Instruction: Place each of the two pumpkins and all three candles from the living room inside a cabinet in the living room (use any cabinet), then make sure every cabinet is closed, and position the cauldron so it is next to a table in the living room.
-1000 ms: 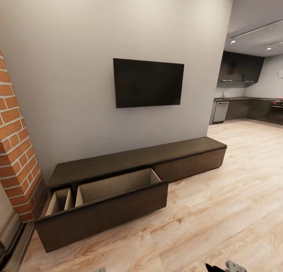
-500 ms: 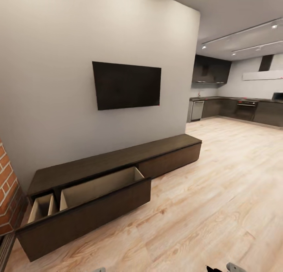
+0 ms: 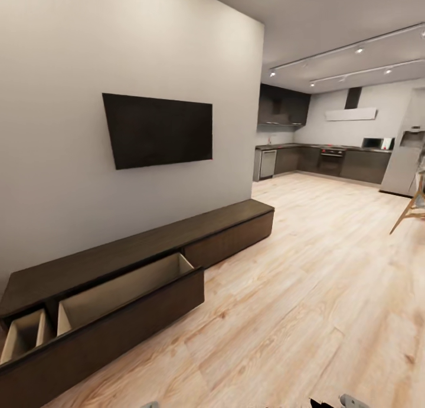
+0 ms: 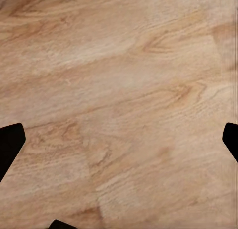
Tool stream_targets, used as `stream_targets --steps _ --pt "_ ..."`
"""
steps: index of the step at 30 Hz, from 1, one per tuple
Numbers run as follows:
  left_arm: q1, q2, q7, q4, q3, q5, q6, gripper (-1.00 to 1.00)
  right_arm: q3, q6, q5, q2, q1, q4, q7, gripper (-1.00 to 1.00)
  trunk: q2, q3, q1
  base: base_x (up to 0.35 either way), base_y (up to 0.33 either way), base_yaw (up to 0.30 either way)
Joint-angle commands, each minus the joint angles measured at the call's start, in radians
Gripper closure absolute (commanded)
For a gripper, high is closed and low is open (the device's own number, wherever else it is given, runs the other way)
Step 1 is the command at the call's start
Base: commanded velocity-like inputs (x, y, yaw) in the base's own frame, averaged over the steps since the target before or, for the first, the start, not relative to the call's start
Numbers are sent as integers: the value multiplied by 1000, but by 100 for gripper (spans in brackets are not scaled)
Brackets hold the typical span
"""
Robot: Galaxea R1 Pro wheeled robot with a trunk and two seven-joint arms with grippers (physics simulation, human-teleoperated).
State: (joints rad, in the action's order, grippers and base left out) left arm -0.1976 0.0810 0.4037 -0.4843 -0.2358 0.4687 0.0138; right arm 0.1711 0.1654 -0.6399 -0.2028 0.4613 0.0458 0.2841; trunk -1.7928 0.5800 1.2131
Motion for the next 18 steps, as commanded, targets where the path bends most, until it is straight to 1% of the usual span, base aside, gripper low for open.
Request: stream_targets --steps 1,5,18 --pt "0 -1 9 -2 -8 8 2 -100 8 6 -11 0 2 5 7 -100 7 -2 -4 0 0 -290" --pt "0 -1 9 -2 -8 8 3 -100 8 5 -11 0 2 5 6 -100 35 -12 -19 0 0 -290" --pt "0 -3 9 -2 -8 8 4 -100 8 5 -11 0 2 5 6 -100 35 -6 -19 0 0 -290"
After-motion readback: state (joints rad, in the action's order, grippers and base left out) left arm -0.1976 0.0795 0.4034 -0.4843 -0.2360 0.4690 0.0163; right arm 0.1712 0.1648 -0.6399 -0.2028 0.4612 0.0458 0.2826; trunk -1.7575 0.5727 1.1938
